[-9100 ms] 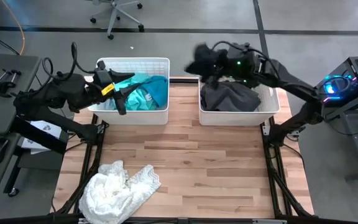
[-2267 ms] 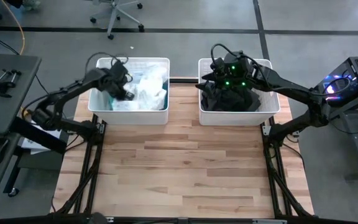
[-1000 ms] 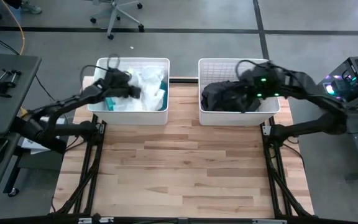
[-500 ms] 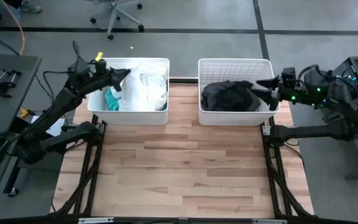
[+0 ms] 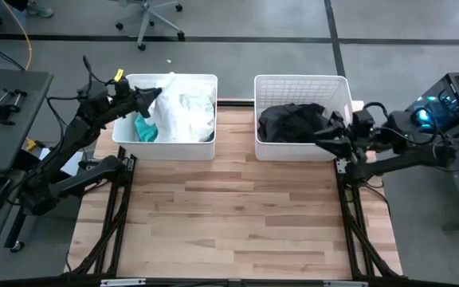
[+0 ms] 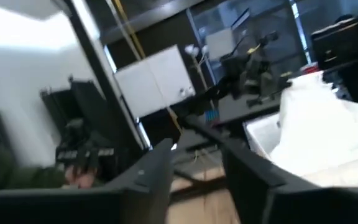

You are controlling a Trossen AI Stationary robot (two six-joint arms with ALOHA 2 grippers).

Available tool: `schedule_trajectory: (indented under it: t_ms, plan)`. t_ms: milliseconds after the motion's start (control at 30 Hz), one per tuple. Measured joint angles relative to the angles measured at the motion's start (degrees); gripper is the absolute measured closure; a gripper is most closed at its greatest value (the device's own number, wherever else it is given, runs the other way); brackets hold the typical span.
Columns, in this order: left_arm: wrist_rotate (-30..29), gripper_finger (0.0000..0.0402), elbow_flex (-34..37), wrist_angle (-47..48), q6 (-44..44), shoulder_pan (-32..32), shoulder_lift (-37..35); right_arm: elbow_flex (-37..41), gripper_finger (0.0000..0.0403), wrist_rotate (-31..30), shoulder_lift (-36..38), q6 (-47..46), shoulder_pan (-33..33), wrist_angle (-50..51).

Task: Sort clothes
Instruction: Put the white dress into the left white bin

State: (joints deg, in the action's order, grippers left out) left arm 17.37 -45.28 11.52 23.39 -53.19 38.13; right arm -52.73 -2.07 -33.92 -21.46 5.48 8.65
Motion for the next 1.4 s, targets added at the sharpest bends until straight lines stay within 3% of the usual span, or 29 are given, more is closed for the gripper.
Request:
schedule_trajectory:
  t_ms: [200, 467, 700, 867, 1033, 1133, 1400]
  plan:
    - [-3.0, 0.0394, 0.0, 1.3, 1.5, 0.0, 0.1, 0.7, 0.0387, 0.4, 5.1, 2.5, 2.0, 12.8]
    - [-2.1, 0.0394, 0.0, 0.2, -3.0, 0.0, -0.8, 7.3, 0.0392, 4.1, 13.2, 2.8, 2.1, 15.7]
    - [-2.2, 0.0394, 0.0, 0.9, -9.7, 0.9, -4.9, 24.1, 0.0401, 10.4, 17.4, 9.5, 2.1, 2.5]
    - [-1.6, 0.0394, 1.3, 1.0, -10.5, 4.3, -9.7, 39.3, 0.0402, 17.8, 17.8, 11.7, 4.9, -18.3]
    - [-1.3, 0.0394, 1.6, 6.7, -9.7, 7.7, -15.7, 49.4, 0.0403, 11.3, 17.8, 13.8, 7.4, -36.8]
    - [-1.3, 0.0394, 1.6, 8.8, -9.1, 8.9, -18.8, 52.2, 0.0403, 12.2, 17.9, 14.9, 8.3, -39.9]
    - [0.7, 0.0394, 1.6, 17.2, -10.3, 9.1, -23.4, 52.2, 0.0403, 9.2, 17.9, 17.4, 7.5, -30.6]
